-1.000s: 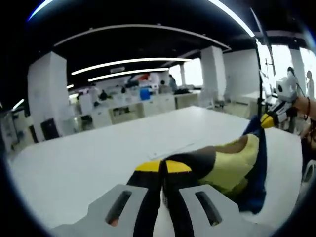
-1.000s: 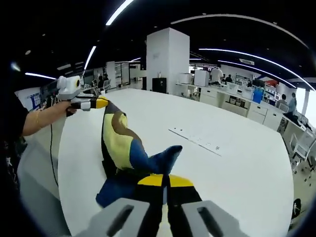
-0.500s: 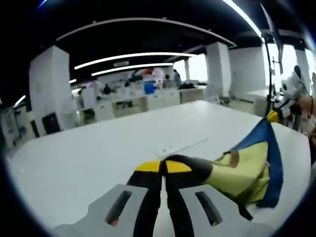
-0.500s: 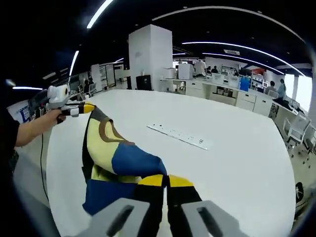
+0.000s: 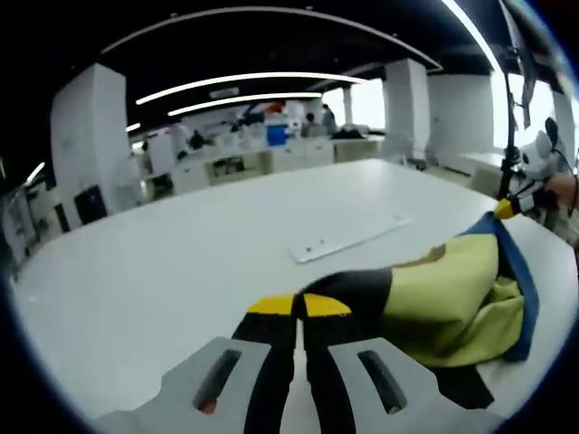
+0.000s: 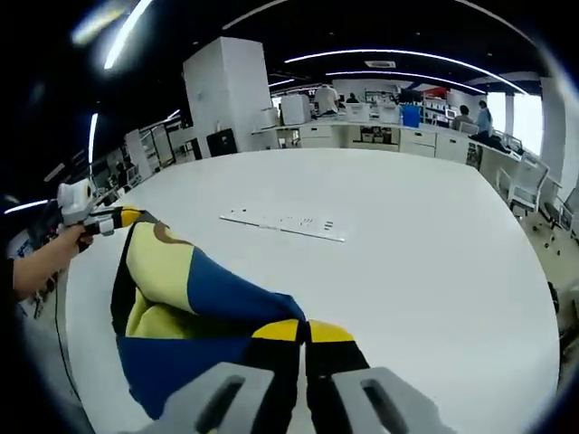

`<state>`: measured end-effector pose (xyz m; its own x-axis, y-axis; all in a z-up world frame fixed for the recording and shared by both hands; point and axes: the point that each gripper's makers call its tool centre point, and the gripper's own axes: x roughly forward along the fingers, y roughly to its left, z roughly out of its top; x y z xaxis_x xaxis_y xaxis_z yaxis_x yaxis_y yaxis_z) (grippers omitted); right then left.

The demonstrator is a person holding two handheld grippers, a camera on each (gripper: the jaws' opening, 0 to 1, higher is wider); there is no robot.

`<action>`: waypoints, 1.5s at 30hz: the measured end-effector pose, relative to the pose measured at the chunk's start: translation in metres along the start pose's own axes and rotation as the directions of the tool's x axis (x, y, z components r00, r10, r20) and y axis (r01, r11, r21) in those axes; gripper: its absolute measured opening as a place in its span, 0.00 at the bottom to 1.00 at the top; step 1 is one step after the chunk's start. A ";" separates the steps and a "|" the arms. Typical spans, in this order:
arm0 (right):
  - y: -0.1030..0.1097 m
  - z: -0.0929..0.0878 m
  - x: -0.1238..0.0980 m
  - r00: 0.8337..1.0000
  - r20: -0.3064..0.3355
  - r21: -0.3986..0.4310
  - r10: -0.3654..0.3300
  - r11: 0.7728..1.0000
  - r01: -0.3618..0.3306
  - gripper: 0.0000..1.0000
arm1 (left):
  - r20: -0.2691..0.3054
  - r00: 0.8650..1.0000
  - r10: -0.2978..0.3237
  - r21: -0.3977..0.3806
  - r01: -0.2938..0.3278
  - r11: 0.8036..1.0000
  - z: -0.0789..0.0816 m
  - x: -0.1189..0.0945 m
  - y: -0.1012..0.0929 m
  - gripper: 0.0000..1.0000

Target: Fold the garment on the visible template until the final outline fits inside the template.

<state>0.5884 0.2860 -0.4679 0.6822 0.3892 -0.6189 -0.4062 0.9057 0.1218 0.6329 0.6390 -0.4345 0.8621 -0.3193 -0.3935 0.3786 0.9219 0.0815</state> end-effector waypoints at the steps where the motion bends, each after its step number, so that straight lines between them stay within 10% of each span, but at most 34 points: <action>1: -0.001 -0.001 0.003 1.000 -0.005 -0.001 -0.006 1.000 0.006 0.00 | -0.011 1.000 0.004 0.002 -0.004 1.000 -0.003 0.002 0.000 0.00; 27: -0.011 -0.036 0.036 0.989 -0.135 -0.029 -0.064 0.998 0.060 0.00 | -0.173 0.985 0.026 0.036 -0.020 0.999 -0.043 0.017 0.003 0.00; 31: -0.011 -0.035 0.035 0.989 -0.121 -0.024 -0.083 0.996 0.080 0.00 | -0.159 0.986 0.039 0.027 -0.035 0.999 -0.040 0.013 0.005 0.15; 45: 0.026 0.004 0.009 0.999 -0.003 -0.023 0.035 0.999 -0.035 0.64 | -0.013 0.999 -0.029 -0.011 0.029 1.000 -0.005 -0.014 -0.022 0.57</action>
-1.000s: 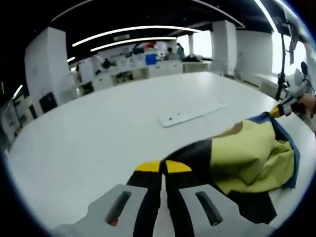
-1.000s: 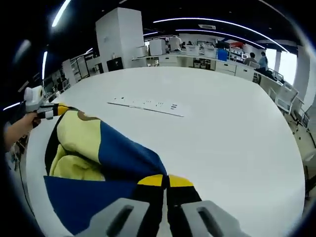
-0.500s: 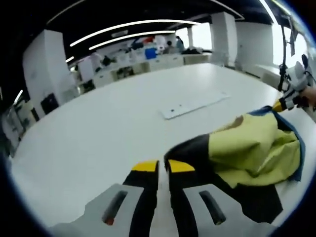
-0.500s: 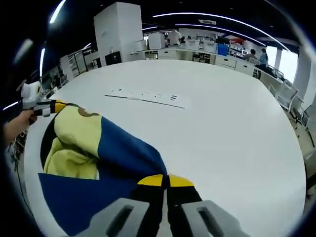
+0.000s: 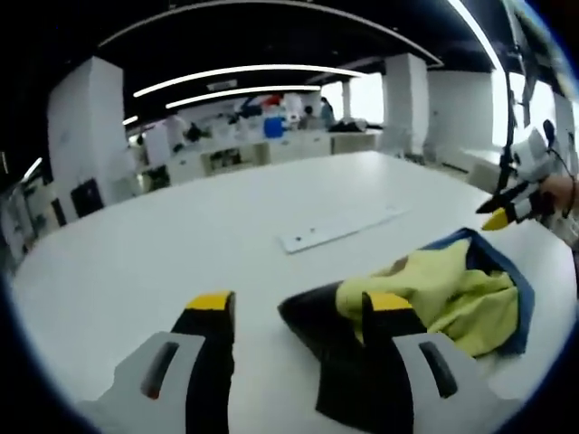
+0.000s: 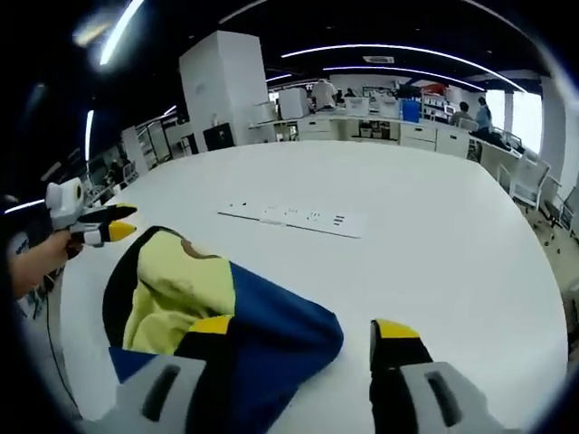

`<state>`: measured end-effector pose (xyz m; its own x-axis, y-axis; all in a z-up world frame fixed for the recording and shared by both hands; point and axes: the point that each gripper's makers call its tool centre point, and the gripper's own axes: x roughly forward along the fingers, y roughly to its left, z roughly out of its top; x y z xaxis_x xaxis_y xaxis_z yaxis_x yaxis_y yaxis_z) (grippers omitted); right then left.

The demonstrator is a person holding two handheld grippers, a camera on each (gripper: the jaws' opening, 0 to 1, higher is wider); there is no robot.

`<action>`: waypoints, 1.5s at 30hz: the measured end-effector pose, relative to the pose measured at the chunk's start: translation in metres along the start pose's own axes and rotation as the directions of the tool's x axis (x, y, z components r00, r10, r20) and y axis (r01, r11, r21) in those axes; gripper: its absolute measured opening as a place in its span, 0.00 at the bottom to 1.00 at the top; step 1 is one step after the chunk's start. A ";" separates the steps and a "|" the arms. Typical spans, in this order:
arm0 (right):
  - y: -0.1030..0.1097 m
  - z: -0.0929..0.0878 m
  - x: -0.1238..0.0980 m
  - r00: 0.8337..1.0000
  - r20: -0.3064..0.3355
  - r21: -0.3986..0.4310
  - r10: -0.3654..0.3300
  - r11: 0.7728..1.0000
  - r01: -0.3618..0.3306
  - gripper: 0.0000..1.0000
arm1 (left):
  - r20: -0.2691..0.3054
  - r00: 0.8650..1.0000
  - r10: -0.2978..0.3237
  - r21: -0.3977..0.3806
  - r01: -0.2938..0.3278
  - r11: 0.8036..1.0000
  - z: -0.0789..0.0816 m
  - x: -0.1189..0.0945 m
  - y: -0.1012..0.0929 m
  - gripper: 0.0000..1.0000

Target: Fold the garment on the visible template until the final outline fits inside the template.

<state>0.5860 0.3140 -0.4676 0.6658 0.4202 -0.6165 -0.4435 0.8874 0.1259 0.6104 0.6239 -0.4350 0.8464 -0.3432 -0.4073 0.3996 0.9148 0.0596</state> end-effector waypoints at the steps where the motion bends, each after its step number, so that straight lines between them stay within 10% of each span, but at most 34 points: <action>1: 0.003 0.000 -0.001 1.000 -0.002 0.000 0.008 1.000 -0.008 0.66 | 0.002 1.000 -0.006 0.000 0.006 1.000 0.001 -0.002 -0.002 0.59; 20: 0.082 -0.033 -0.042 0.984 -0.011 -0.045 0.180 0.983 -0.180 0.80 | 0.011 0.979 -0.203 0.080 0.202 0.976 -0.017 -0.056 -0.068 0.76; 45: 0.141 -0.084 -0.046 0.989 -0.019 -0.220 0.144 0.965 -0.144 0.57 | -0.052 0.957 -0.286 0.107 0.290 0.951 -0.074 -0.079 -0.141 0.53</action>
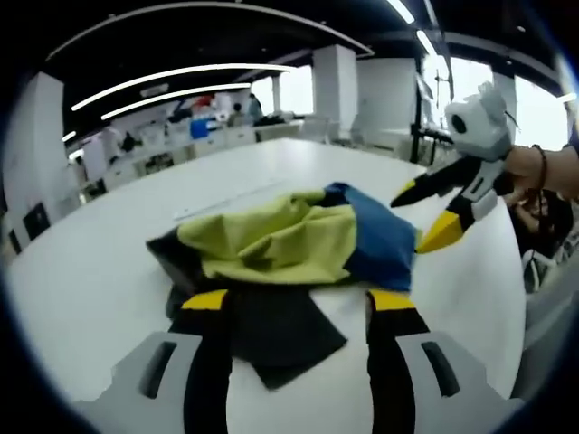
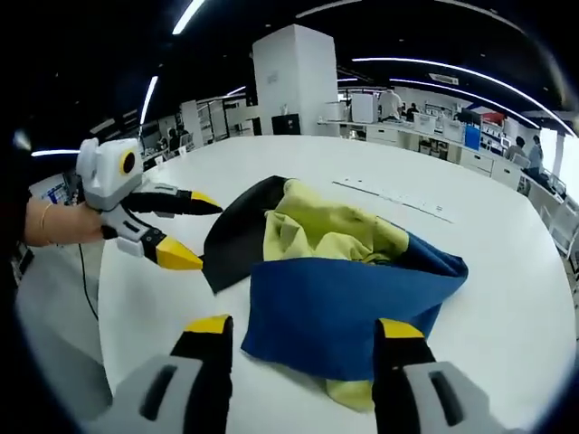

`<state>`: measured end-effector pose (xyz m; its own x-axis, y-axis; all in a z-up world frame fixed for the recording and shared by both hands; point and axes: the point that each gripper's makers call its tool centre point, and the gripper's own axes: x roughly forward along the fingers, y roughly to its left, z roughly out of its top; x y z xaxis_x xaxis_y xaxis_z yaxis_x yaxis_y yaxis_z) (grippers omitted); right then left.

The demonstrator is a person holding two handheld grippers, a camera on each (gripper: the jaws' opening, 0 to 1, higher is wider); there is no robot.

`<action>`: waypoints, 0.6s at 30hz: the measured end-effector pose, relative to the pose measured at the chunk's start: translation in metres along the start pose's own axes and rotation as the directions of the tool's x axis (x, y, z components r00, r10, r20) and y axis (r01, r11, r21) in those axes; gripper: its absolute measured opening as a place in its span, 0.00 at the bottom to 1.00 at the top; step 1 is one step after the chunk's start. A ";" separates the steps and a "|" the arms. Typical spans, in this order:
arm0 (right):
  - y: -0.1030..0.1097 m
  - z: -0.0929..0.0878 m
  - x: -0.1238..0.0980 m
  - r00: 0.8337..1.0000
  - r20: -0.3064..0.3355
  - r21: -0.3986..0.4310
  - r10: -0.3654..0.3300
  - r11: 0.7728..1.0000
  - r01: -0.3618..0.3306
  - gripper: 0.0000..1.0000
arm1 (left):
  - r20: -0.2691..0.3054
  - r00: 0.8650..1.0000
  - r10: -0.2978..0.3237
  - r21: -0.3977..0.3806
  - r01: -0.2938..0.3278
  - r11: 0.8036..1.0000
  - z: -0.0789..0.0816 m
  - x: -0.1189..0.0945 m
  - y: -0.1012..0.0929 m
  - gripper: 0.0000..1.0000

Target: Fold the garment on the visible template until the final outline fits inside the template.

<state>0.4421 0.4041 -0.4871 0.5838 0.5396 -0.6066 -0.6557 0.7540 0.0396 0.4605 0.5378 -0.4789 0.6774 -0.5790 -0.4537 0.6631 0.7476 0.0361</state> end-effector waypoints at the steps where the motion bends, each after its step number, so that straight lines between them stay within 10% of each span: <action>1: 0.001 -0.001 0.000 1.000 0.003 -0.001 -0.007 1.000 0.007 0.55 | -0.001 1.000 0.003 -0.005 -0.003 1.000 -0.002 0.001 -0.001 0.52; 18: -0.014 -0.015 0.004 0.996 -0.016 0.022 -0.090 0.996 0.090 0.18 | -0.085 0.996 0.038 0.002 -0.038 0.999 -0.035 0.015 -0.006 0.28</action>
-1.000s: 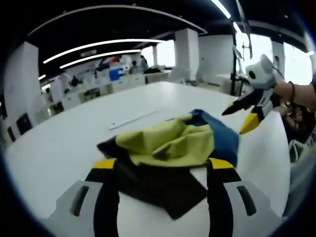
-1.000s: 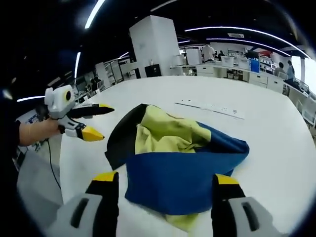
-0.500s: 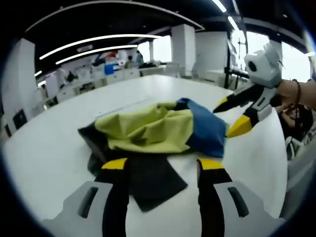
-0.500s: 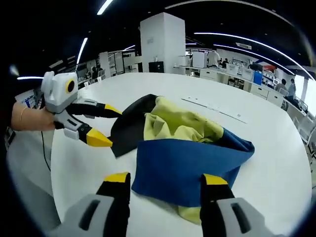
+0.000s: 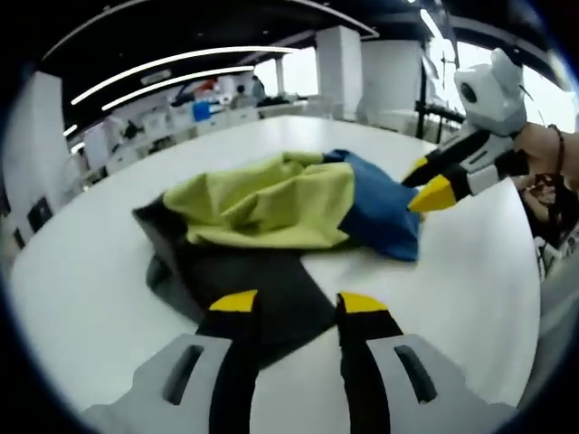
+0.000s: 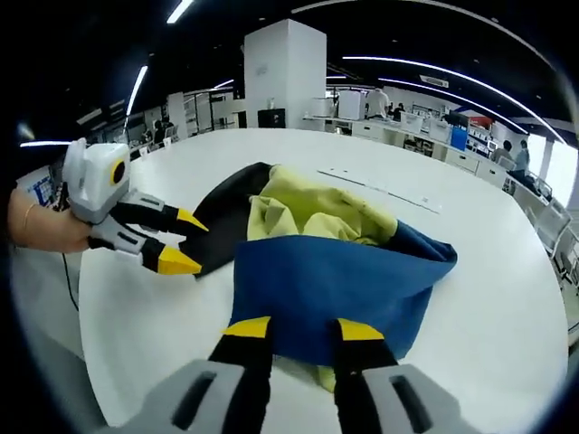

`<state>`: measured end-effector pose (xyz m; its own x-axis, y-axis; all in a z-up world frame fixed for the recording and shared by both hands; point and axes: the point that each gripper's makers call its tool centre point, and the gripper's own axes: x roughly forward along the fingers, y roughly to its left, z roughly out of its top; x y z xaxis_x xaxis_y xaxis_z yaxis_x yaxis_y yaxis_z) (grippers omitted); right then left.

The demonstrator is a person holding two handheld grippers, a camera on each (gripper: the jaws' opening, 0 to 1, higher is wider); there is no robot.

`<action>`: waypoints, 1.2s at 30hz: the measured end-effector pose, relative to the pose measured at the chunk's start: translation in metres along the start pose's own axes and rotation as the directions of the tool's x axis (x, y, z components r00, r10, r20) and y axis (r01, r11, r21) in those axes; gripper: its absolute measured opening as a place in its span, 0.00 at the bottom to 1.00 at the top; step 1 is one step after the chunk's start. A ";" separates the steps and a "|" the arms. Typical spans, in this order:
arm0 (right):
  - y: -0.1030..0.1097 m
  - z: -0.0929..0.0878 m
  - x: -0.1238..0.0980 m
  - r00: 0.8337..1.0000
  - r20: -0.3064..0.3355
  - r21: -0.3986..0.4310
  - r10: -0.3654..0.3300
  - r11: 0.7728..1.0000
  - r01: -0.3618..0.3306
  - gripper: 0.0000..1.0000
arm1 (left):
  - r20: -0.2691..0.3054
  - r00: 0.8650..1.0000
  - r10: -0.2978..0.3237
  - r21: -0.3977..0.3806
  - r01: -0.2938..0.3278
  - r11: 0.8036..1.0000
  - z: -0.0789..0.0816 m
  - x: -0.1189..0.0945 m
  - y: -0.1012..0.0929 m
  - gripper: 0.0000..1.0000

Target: Fold the garment on the visible template until the final outline fits inside the template.

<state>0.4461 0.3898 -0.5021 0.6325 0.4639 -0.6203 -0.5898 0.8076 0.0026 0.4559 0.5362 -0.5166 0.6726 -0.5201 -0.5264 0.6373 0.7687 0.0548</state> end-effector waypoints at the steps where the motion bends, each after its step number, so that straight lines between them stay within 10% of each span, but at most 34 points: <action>1: -0.001 0.000 0.000 1.000 0.001 0.000 -0.001 1.000 0.001 0.16 | 0.002 1.000 -0.001 -0.010 0.001 1.000 0.000 0.001 0.000 0.27; 10: -0.005 -0.006 0.003 1.000 -0.001 0.006 -0.008 1.000 0.008 0.00 | -0.047 0.999 -0.005 -0.016 0.004 1.000 -0.007 0.008 -0.001 0.22; 23: -0.003 0.002 -0.010 1.000 0.023 0.039 0.000 0.999 -0.001 0.00 | -0.060 0.998 0.025 -0.089 -0.031 0.996 -0.011 0.010 0.002 0.00; 36: -0.003 0.017 -0.029 0.997 0.073 0.094 -0.003 0.996 -0.004 0.00 | -0.066 0.997 0.036 -0.077 -0.041 0.996 -0.011 0.010 0.005 0.00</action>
<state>0.4382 0.3804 -0.4711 0.6689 0.4870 -0.5616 -0.5424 0.8364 0.0793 0.4612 0.5387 -0.5309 0.6687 -0.4668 -0.5787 0.5786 0.8155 0.0108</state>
